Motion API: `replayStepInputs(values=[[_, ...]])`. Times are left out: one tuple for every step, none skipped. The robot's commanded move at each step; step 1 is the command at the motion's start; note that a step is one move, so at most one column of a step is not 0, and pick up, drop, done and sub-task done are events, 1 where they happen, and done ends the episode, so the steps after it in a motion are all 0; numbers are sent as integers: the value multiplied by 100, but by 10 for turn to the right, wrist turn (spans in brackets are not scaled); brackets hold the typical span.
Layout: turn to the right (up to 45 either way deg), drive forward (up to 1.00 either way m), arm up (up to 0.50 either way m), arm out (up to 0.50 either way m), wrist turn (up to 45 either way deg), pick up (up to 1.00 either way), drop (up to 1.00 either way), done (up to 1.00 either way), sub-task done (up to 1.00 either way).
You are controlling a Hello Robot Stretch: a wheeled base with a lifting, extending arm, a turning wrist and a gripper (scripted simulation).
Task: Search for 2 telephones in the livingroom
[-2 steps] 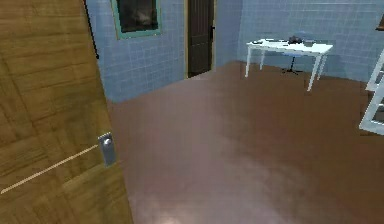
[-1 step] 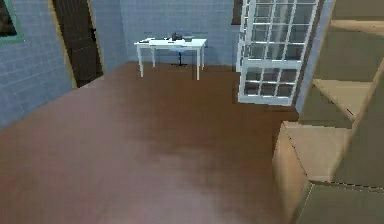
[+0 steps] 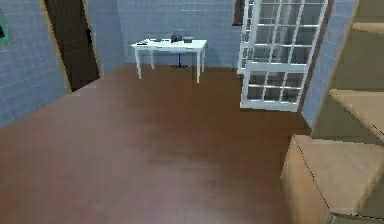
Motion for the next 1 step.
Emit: replayStepInputs(values=[[-60, 0, 0, 0, 0, 0, 0, 0, 0]])
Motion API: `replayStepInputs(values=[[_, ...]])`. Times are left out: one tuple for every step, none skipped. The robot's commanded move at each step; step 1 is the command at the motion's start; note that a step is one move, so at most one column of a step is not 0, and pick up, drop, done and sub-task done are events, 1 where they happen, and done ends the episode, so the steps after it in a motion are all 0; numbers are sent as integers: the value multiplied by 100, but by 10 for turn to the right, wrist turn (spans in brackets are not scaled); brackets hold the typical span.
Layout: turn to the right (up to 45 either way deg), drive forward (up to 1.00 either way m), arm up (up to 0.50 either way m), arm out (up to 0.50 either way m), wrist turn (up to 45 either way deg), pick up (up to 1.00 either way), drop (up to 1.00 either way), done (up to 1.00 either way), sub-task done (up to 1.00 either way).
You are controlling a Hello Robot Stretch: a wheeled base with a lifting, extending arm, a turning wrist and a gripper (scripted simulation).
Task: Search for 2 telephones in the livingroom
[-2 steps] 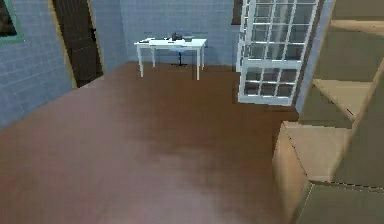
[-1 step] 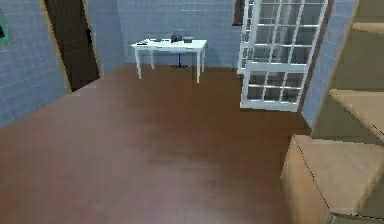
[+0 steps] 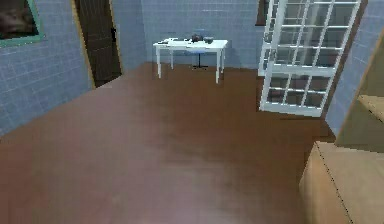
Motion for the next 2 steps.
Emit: replayStepInputs(values=[[0, 45, 0, 0, 0, 0, 0, 0, 0], [90, 0, 0, 0, 0, 0, 0, 0, 0]])
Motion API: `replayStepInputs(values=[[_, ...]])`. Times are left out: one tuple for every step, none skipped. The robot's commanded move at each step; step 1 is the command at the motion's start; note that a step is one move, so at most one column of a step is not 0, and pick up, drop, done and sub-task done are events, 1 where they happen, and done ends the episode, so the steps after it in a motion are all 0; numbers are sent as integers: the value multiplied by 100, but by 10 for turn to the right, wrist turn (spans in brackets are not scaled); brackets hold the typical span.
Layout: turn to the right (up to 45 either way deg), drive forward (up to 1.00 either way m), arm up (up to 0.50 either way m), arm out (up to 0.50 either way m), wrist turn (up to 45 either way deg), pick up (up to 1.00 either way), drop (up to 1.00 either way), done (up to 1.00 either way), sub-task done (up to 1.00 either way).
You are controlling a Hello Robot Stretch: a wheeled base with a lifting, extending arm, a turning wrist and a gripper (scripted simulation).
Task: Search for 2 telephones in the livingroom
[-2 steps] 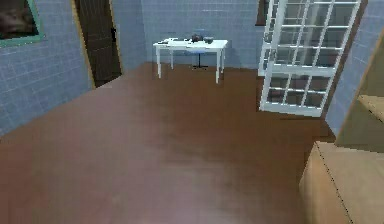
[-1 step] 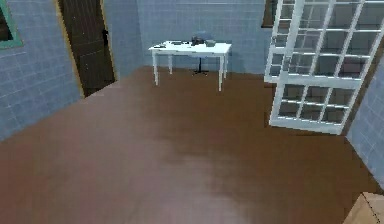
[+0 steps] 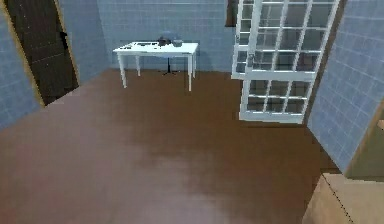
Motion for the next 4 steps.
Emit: replayStepInputs(values=[[0, 30, 0, 0, 0, 0, 0, 0, 0], [-450, 0, 0, 0, 0, 0, 0, 0, 0], [-330, 0, 0, 0, 0, 0, 0, 0, 0], [0, 100, 0, 0, 0, 0, 0, 0, 0]])
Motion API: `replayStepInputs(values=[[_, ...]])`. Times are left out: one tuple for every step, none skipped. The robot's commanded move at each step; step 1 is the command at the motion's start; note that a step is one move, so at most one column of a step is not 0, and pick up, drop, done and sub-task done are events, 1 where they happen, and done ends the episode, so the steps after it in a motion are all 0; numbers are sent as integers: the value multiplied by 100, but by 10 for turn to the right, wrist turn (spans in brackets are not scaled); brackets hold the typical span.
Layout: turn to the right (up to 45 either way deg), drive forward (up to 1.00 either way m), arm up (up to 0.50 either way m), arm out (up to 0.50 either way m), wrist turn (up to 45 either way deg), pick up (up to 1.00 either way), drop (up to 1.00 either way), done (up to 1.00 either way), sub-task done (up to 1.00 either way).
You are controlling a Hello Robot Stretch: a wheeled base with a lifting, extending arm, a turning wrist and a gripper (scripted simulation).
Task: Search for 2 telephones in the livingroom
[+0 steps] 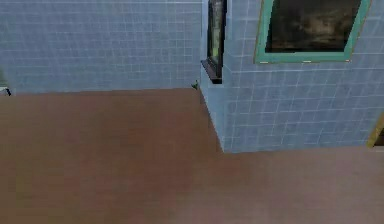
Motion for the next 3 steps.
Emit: replayStepInputs(values=[[-360, 0, 0, 0, 0, 0, 0, 0, 0], [0, 100, 0, 0, 0, 0, 0, 0, 0], [-30, 0, 0, 0, 0, 0, 0, 0, 0]])
